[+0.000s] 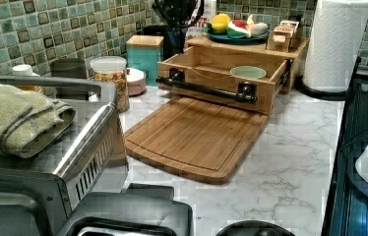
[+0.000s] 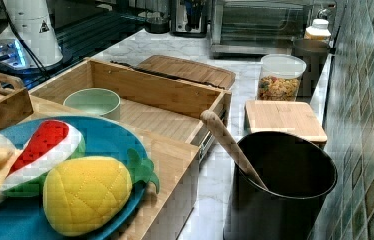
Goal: Close the drawer.
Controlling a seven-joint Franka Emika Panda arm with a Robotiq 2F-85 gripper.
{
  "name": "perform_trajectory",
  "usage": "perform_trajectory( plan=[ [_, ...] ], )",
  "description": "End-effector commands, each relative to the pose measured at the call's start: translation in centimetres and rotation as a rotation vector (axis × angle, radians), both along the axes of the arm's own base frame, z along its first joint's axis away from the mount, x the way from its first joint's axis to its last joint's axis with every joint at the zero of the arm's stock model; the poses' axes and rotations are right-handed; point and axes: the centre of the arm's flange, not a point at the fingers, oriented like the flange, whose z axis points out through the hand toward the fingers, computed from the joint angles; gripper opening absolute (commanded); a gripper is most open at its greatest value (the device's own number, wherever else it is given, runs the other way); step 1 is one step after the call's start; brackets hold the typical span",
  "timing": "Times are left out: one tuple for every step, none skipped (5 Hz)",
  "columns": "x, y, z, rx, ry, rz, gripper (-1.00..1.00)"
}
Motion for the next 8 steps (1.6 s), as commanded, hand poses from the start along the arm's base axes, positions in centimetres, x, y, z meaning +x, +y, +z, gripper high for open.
perform_trajectory(
  plan=[
    [0.1,4.6,0.0,-0.047,-0.020,0.159,-1.00],
    [0.1,3.4,-2.7,-0.036,-0.050,0.197,-1.00],
    [0.3,3.3,-5.0,-0.054,-0.030,0.182,-1.00],
    [0.0,3.0,-7.6,-0.054,0.008,0.195,-1.00],
    [0.1,3.5,-10.4,-0.118,0.005,0.214,-1.00],
    [-0.3,3.4,-11.6,-0.129,0.002,0.238,-1.00],
    [-1.2,3.4,-12.2,-0.156,-0.013,0.244,-1.00],
    [-1.6,2.1,-12.0,-0.136,0.007,0.297,-1.00]
  ],
)
